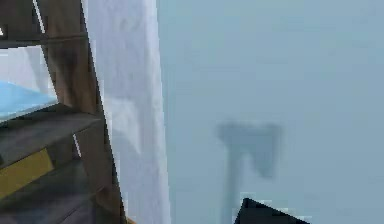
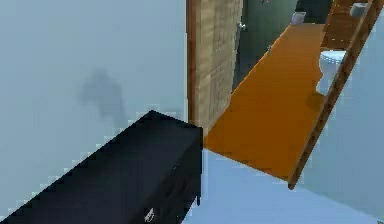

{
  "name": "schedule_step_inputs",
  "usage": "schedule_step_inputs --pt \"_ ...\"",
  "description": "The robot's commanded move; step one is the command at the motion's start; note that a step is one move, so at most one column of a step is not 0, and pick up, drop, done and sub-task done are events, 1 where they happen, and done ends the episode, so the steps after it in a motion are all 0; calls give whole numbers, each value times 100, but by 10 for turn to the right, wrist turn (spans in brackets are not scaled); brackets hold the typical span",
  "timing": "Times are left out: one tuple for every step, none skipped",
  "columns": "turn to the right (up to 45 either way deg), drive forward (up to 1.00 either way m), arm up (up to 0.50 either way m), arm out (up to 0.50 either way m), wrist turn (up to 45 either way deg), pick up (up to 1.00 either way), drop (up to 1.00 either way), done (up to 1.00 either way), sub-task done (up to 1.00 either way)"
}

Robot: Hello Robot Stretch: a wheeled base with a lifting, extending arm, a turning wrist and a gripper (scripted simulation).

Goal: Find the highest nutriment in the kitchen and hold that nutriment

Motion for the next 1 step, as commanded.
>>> schedule_step_inputs --pt "-450 0 0 0 0 0 0 0 0"
